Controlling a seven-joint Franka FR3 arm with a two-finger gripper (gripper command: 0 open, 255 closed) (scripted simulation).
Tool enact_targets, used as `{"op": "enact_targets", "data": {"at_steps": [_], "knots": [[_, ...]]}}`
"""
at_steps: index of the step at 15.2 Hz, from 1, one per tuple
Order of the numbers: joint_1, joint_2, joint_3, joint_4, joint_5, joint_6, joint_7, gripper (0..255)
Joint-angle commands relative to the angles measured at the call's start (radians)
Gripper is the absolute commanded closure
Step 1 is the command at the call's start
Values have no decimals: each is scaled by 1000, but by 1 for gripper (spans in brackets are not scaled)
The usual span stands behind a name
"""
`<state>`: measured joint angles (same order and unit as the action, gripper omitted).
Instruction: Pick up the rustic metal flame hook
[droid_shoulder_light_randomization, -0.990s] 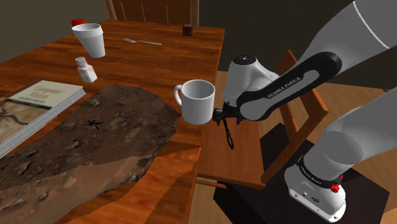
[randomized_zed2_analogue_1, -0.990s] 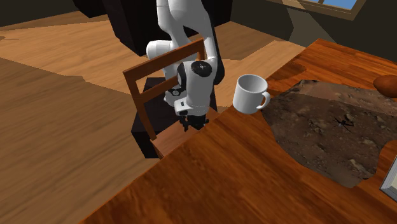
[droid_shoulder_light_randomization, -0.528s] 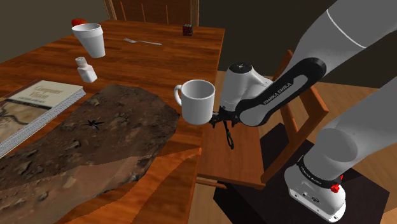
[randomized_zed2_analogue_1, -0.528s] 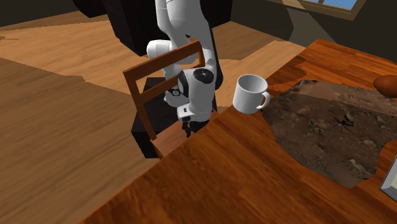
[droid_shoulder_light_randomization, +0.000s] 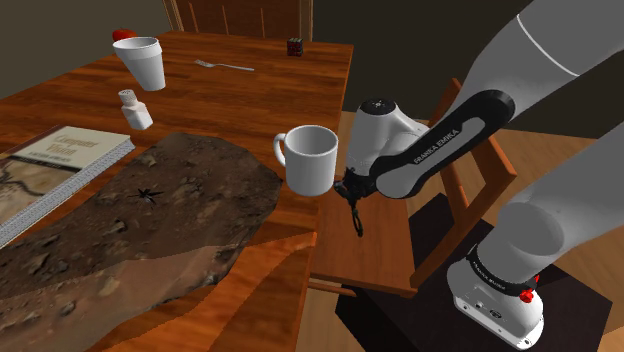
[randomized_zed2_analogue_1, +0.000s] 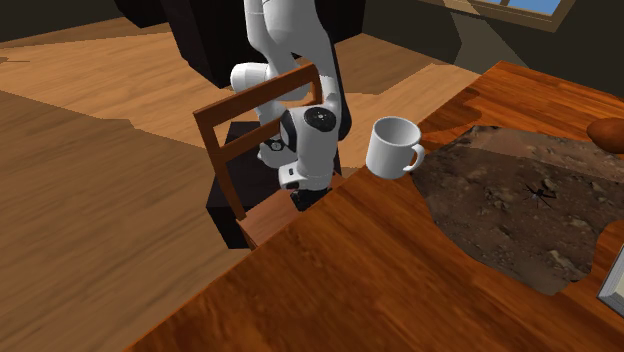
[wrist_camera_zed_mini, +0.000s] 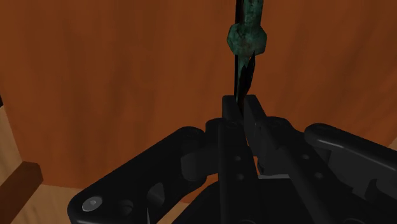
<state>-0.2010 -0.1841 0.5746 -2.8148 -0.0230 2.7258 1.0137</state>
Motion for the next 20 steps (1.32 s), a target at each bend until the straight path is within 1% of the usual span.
{"op": "enact_targets", "data": {"at_steps": [1,2,3,6,10,14,18,20], "knots": [[12,-13,5,-28,14,-7,-6,255],[7,-5,8,-18,5,-10,1,255],[-44,50,13,-25,-73,47,30,255],[-6,-12,-6,-23,13,-9,-34,255],[37,-87,-37,-16,81,-86,-89,255],[67,-155,-64,-3,121,-164,-124,255],[88,-216,-87,14,145,-240,-149,255],[88,-218,-88,15,146,-243,-150,255]]}}
